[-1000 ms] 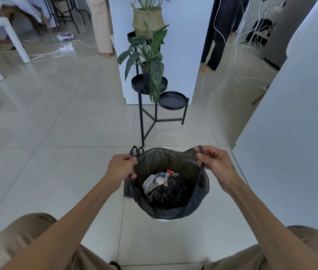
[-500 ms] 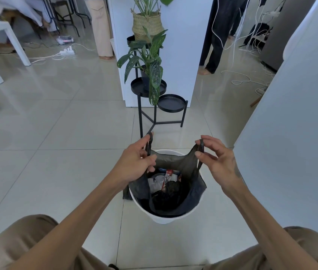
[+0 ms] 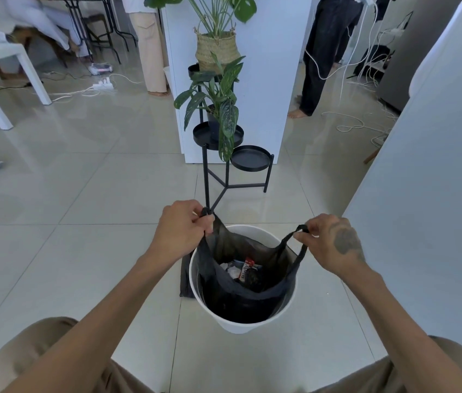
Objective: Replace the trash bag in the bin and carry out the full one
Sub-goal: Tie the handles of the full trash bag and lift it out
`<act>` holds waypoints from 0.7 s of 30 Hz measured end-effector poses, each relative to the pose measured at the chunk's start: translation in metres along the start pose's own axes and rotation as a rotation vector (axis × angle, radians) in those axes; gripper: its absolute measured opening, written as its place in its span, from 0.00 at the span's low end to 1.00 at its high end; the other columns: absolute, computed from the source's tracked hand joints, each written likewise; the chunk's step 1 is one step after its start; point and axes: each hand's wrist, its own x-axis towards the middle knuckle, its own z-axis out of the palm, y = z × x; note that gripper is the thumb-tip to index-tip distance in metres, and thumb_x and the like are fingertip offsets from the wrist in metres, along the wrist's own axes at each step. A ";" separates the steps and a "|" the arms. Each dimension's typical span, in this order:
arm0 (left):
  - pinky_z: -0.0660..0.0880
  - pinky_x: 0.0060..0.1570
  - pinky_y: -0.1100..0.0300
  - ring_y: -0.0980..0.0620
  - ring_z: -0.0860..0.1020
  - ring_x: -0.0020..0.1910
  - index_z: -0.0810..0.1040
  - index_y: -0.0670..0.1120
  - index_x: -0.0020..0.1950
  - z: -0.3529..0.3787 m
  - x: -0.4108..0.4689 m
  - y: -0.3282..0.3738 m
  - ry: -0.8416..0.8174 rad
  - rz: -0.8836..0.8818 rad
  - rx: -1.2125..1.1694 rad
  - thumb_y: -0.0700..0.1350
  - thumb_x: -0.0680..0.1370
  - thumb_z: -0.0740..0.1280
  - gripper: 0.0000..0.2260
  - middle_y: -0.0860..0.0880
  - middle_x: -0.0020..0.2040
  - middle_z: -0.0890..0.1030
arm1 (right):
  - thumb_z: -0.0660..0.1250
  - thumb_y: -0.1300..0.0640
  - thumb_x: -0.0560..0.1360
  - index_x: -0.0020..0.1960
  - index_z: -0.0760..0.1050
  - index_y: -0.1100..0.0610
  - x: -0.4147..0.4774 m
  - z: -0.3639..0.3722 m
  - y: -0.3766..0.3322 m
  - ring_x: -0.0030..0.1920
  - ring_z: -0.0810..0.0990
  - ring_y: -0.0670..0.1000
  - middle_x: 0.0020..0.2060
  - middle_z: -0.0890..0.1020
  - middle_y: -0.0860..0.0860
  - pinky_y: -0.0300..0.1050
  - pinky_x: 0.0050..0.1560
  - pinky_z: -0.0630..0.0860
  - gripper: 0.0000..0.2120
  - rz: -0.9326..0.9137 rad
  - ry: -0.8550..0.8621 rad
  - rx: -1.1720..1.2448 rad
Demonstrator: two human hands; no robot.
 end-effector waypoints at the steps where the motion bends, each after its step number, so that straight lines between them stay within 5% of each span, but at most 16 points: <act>1: 0.69 0.30 0.71 0.62 0.78 0.28 0.81 0.43 0.43 0.000 -0.001 0.003 0.014 0.020 -0.068 0.43 0.79 0.70 0.06 0.49 0.35 0.86 | 0.70 0.42 0.74 0.45 0.84 0.56 0.001 -0.004 -0.001 0.46 0.80 0.54 0.47 0.83 0.51 0.45 0.44 0.76 0.17 -0.012 0.038 -0.032; 4: 0.77 0.42 0.61 0.55 0.82 0.37 0.83 0.45 0.43 0.002 -0.005 0.011 0.071 0.089 -0.219 0.43 0.78 0.72 0.04 0.50 0.38 0.86 | 0.73 0.43 0.73 0.38 0.82 0.58 0.002 -0.010 -0.006 0.43 0.79 0.53 0.45 0.82 0.49 0.46 0.42 0.76 0.18 -0.087 0.127 0.080; 7: 0.77 0.53 0.61 0.61 0.82 0.46 0.84 0.49 0.42 0.010 -0.006 0.015 0.069 0.071 -0.441 0.42 0.77 0.73 0.04 0.53 0.47 0.86 | 0.76 0.51 0.72 0.35 0.82 0.58 0.001 -0.008 -0.012 0.52 0.83 0.50 0.51 0.84 0.45 0.49 0.59 0.77 0.13 -0.026 0.062 0.652; 9: 0.75 0.65 0.57 0.63 0.81 0.56 0.85 0.51 0.43 0.015 -0.006 0.019 0.026 0.074 -0.577 0.41 0.76 0.74 0.06 0.57 0.55 0.84 | 0.75 0.56 0.73 0.40 0.83 0.56 -0.001 -0.009 -0.015 0.58 0.81 0.45 0.56 0.84 0.41 0.44 0.65 0.73 0.05 -0.069 0.030 0.826; 10: 0.72 0.69 0.55 0.61 0.80 0.60 0.86 0.52 0.44 0.018 -0.005 0.021 0.000 0.087 -0.615 0.40 0.76 0.74 0.07 0.58 0.59 0.83 | 0.75 0.59 0.74 0.44 0.84 0.55 -0.003 -0.010 -0.017 0.60 0.80 0.44 0.58 0.83 0.41 0.42 0.66 0.71 0.00 -0.121 0.020 0.840; 14: 0.65 0.76 0.47 0.55 0.73 0.72 0.83 0.59 0.59 0.028 0.003 0.022 -0.090 0.163 -0.556 0.40 0.77 0.73 0.16 0.58 0.68 0.79 | 0.74 0.67 0.73 0.60 0.81 0.54 -0.004 -0.006 -0.022 0.65 0.77 0.41 0.61 0.83 0.43 0.39 0.71 0.67 0.17 -0.264 0.043 0.810; 17: 0.62 0.77 0.48 0.56 0.68 0.75 0.75 0.62 0.70 0.037 0.007 0.022 -0.154 0.226 -0.474 0.39 0.77 0.71 0.26 0.59 0.73 0.74 | 0.74 0.67 0.73 0.62 0.80 0.49 -0.002 0.001 -0.025 0.63 0.79 0.40 0.58 0.84 0.42 0.42 0.68 0.72 0.21 -0.278 0.067 0.776; 21: 0.62 0.77 0.53 0.64 0.68 0.74 0.68 0.58 0.77 0.047 0.008 0.020 -0.193 0.280 -0.399 0.34 0.78 0.68 0.31 0.58 0.74 0.73 | 0.74 0.66 0.73 0.64 0.80 0.54 -0.001 0.007 -0.030 0.59 0.82 0.43 0.58 0.84 0.47 0.40 0.64 0.76 0.21 -0.328 0.168 0.690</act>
